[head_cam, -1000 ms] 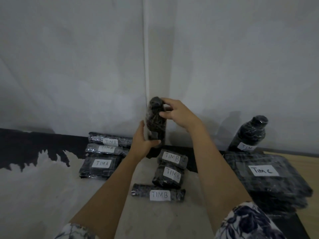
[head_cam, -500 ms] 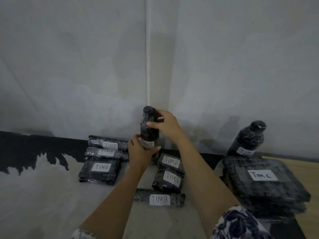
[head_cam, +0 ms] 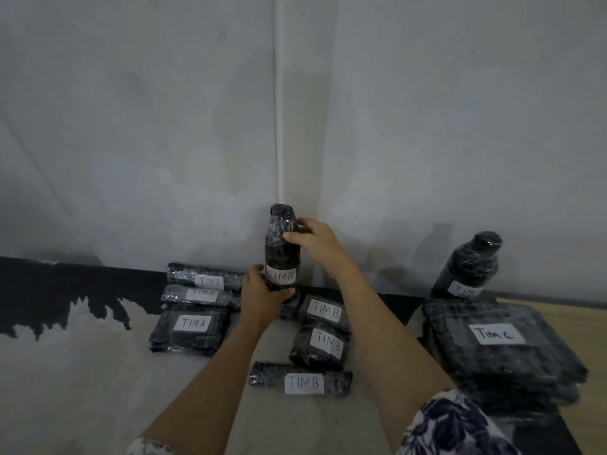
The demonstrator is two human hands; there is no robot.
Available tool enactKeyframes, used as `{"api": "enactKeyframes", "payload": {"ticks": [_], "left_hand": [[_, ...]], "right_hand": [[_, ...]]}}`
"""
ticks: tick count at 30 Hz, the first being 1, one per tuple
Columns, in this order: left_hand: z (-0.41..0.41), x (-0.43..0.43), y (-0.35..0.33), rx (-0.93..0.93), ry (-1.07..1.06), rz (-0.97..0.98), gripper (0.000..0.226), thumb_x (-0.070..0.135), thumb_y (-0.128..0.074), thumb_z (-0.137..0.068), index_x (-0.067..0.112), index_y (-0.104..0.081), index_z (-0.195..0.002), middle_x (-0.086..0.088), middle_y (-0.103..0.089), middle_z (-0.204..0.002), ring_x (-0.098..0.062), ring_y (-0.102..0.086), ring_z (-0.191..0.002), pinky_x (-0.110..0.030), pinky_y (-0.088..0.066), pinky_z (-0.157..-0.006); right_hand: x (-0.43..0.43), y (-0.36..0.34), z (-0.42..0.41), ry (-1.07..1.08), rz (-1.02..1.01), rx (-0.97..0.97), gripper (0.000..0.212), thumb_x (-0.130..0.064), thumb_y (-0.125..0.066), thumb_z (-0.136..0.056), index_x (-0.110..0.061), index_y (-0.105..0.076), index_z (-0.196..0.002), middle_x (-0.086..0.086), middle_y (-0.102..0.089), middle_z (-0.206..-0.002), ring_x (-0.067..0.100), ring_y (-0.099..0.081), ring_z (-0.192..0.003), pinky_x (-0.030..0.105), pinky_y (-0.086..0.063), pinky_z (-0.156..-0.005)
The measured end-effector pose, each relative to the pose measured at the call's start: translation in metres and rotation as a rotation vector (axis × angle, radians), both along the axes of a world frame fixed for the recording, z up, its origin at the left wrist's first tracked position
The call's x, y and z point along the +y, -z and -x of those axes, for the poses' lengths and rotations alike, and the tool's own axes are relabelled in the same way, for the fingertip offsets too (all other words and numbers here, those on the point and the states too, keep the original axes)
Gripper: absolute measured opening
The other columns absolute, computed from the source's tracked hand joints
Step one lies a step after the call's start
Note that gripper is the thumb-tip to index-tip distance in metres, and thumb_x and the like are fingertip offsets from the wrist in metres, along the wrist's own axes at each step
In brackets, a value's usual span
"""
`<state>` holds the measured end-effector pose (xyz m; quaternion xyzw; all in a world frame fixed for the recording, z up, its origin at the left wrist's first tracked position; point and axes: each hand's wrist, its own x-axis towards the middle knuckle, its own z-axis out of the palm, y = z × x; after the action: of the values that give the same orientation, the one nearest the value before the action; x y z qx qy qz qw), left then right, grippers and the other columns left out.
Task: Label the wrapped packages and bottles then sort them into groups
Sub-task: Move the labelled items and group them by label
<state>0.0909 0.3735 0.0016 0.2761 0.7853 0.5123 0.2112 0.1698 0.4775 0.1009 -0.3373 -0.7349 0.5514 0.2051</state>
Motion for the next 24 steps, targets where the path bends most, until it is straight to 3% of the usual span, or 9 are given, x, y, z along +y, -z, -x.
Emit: {"api": "enactKeyframes", "payload": {"ticks": [3, 7, 16, 24], "left_hand": [[0.002, 0.0, 0.0, 0.024, 0.018, 0.003, 0.067, 0.017, -0.083, -0.066, 0.009, -0.045, -0.122, -0.013, -0.054, -0.122, -0.027, -0.059, -0.105, -0.045, -0.053, -0.088], [-0.002, 0.003, -0.001, 0.037, 0.027, -0.002, 0.062, 0.01, -0.08, -0.069, 0.009, -0.047, -0.121, -0.013, -0.053, -0.124, -0.028, -0.058, -0.107, -0.046, -0.051, -0.093], [-0.008, 0.012, -0.006, 0.083, -0.006, 0.017, 0.056, 0.009, -0.077, -0.074, 0.006, -0.048, -0.122, -0.016, -0.053, -0.124, -0.028, -0.056, -0.108, -0.034, -0.047, -0.09], [-0.003, 0.008, -0.006, 0.033, 0.003, 0.087, 0.078, 0.019, -0.08, -0.072, 0.002, -0.036, -0.135, -0.017, -0.051, -0.127, -0.029, -0.053, -0.112, -0.03, -0.043, -0.085]], "right_hand": [[-0.002, 0.0, -0.003, -0.012, -0.047, -0.042, 0.071, -0.035, -0.074, -0.078, -0.01, -0.044, -0.137, 0.008, -0.053, -0.133, 0.023, -0.051, -0.121, 0.038, -0.045, -0.101], [-0.003, -0.002, -0.006, -0.011, -0.059, -0.027, 0.048, -0.021, -0.074, -0.08, -0.009, -0.055, -0.122, 0.007, -0.061, -0.123, 0.017, -0.056, -0.104, 0.026, -0.044, -0.084], [0.003, -0.004, -0.007, 0.022, -0.05, -0.052, 0.039, -0.017, -0.069, -0.083, -0.012, -0.057, -0.12, 0.008, -0.062, -0.12, 0.024, -0.058, -0.109, 0.029, -0.045, -0.086], [0.0, -0.001, -0.006, -0.028, -0.043, -0.051, 0.064, -0.016, -0.074, -0.077, -0.016, -0.039, -0.132, 0.006, -0.055, -0.127, 0.018, -0.052, -0.105, 0.028, -0.041, -0.083]]}}
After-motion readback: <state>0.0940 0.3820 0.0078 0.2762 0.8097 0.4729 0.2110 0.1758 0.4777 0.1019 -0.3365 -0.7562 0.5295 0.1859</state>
